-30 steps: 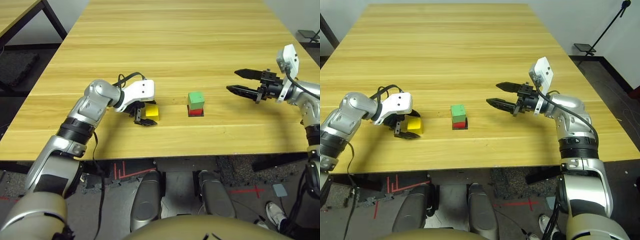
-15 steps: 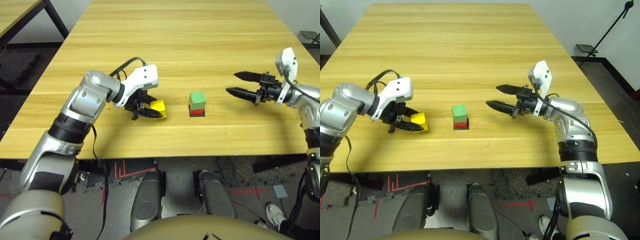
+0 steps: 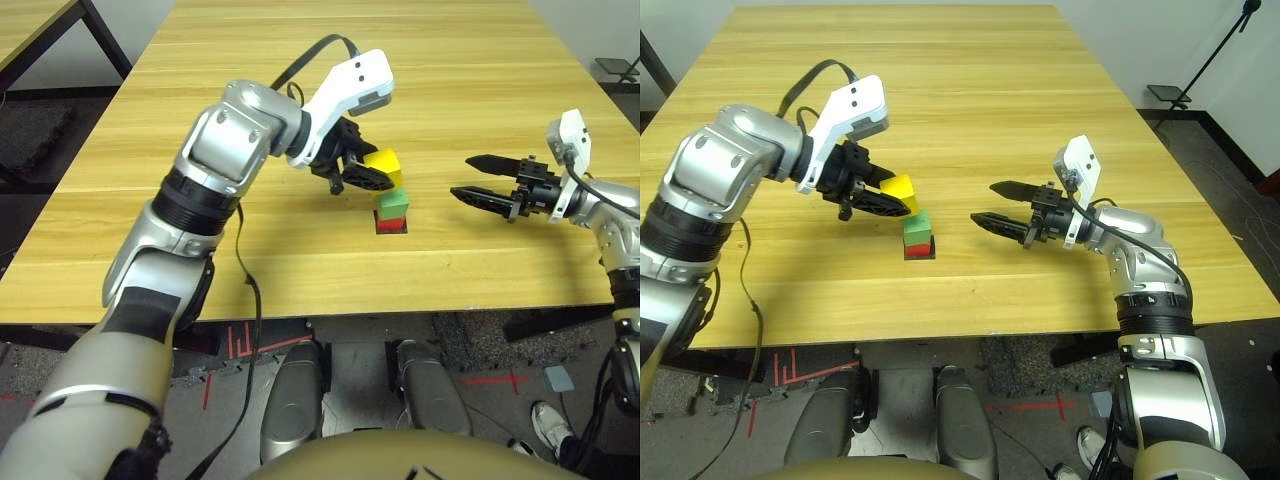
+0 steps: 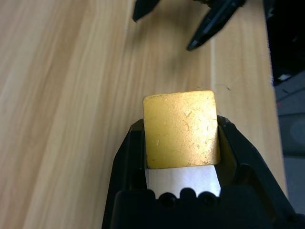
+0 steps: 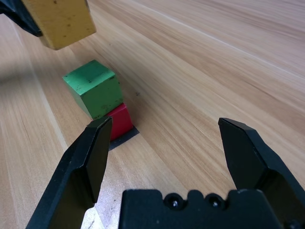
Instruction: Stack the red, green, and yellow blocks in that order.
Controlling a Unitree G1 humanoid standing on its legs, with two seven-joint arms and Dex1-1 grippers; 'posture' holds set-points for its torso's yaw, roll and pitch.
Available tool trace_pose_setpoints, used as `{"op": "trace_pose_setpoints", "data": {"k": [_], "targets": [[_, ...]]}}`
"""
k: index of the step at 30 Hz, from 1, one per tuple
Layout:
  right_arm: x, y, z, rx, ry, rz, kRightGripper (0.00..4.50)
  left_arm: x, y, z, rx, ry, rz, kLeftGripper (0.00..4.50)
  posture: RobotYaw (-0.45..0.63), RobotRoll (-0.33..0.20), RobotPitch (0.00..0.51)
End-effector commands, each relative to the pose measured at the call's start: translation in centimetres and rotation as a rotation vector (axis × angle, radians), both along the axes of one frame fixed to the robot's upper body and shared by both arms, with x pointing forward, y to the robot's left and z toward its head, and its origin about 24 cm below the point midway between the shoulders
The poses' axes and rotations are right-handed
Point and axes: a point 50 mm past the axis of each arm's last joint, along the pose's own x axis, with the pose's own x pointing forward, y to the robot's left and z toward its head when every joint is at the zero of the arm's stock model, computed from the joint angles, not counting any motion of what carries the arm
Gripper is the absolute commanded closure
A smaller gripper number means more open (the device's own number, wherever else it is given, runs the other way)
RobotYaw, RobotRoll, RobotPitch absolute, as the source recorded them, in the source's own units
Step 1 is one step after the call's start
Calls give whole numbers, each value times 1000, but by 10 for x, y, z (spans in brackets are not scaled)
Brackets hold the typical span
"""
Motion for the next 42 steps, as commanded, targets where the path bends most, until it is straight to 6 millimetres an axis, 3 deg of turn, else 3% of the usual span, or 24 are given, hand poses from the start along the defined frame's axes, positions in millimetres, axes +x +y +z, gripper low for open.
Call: {"op": "trace_pose_setpoints", "data": {"k": [1,19,32,39,42], "targets": [[-4,-3,1,15,-4,-16,0,1,-5,-5,23,-18,-12,2541,131,-62,108],[-8,0,-3,24,5,-19,0,7,-5,-34,82,1,-13,2541,122,-52,124],[-12,-4,-4,21,13,-30,0,5,-17,-32,81,0,-47,2541,107,-49,124],[-11,-7,-4,18,12,-42,0,5,-22,-21,18,-17,-23,157,111,-57,109],[-8,-9,-2,15,4,-49,0,4,-19,-1,-58,-50,13,42,113,-63,103]]}}
